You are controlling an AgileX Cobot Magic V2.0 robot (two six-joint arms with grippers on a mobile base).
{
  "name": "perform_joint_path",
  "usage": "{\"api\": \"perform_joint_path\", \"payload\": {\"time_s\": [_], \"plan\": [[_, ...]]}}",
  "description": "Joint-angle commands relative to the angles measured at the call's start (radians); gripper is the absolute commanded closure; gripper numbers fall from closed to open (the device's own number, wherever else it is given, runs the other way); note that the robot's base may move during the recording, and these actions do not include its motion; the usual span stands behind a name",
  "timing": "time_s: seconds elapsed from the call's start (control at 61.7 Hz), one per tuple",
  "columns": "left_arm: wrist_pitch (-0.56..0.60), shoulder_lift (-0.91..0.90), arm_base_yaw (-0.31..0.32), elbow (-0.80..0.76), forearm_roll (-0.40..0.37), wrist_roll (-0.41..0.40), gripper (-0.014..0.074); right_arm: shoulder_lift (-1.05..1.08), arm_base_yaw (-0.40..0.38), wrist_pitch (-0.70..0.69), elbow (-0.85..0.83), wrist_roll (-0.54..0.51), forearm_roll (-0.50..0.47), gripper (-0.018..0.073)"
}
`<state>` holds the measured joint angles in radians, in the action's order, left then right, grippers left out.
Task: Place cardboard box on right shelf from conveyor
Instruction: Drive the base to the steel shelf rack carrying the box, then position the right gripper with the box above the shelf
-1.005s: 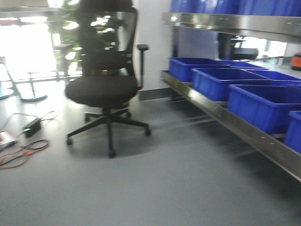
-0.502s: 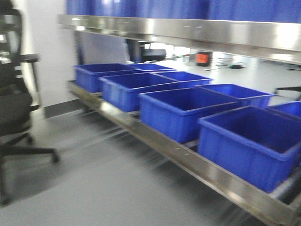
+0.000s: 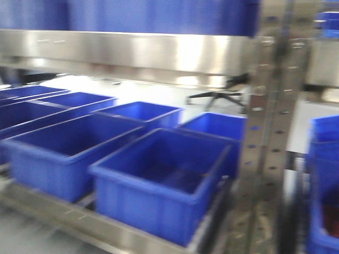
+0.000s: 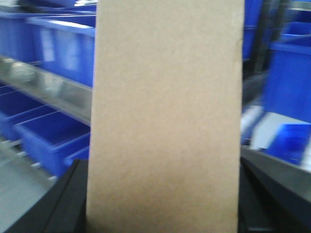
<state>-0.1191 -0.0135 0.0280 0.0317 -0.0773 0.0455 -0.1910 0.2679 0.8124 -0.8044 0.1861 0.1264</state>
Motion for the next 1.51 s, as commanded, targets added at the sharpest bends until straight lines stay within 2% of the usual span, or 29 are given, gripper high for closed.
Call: {"api": "perform_joint_path", "payload": {"time_s": [0.0,1.491], "plan": [[0.086,-0.015,0.005,0.01,-0.006,0.0,0.0713,-0.019,-0.003,-0.103,-0.026,-0.006,0.015,0.0344],[0.086,-0.013,-0.014,0.01,-0.006,0.0,0.0713,-0.019,-0.003,-0.103,-0.026,-0.006,0.015,0.0344]]}}
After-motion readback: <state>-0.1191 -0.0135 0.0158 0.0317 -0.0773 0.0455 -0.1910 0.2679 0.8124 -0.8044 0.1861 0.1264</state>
